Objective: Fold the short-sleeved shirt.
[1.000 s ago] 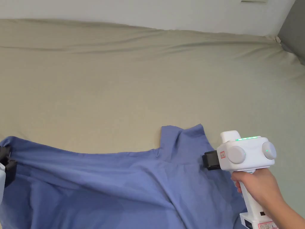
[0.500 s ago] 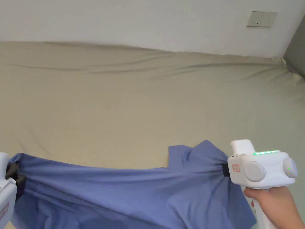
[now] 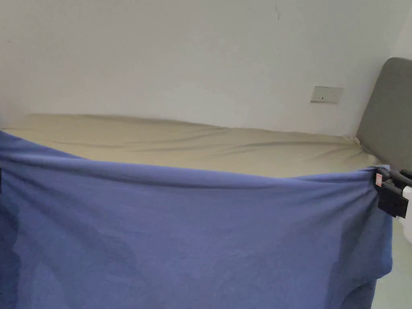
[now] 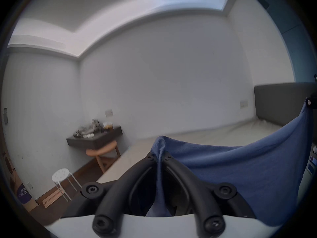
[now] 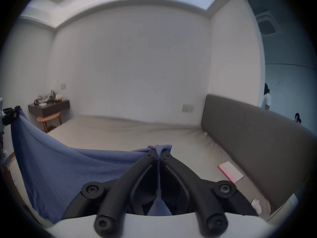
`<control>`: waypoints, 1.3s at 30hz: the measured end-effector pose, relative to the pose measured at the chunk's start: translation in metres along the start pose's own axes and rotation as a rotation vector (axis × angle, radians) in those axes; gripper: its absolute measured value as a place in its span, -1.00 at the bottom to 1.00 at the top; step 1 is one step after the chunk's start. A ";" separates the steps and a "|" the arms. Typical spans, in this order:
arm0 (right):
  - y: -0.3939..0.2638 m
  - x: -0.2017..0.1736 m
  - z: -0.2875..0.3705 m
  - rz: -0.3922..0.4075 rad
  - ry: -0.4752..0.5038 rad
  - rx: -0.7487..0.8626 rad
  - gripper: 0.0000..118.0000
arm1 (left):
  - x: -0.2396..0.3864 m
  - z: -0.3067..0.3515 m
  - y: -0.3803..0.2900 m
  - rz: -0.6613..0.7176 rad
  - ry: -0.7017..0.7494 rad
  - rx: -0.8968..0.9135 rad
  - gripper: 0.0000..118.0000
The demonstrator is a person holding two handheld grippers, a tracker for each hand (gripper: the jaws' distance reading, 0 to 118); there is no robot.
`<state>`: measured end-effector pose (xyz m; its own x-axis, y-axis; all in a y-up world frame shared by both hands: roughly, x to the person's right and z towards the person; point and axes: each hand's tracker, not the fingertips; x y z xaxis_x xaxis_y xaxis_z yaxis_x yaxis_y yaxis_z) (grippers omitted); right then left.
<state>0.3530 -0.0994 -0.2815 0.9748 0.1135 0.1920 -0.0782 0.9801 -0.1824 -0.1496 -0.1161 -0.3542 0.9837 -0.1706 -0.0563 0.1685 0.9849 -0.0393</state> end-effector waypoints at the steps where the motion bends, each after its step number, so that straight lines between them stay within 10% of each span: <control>1: 0.008 0.000 0.016 -0.010 -0.002 0.032 -0.98 | -0.005 0.011 0.014 0.003 0.011 0.028 -0.98; 18: 0.125 -0.004 0.099 0.053 -0.068 0.364 -0.98 | -0.060 0.062 0.131 0.031 0.026 0.243 -0.98; 39: 0.231 0.005 -0.093 0.194 -0.184 0.409 -0.98 | -0.022 -0.149 0.194 0.052 -0.022 0.125 -0.98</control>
<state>0.3596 0.1120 -0.4125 0.8839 0.2915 0.3657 -0.3666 0.9174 0.1548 -0.1480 0.0749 -0.5092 0.9923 -0.1195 -0.0332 0.1221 0.9886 0.0881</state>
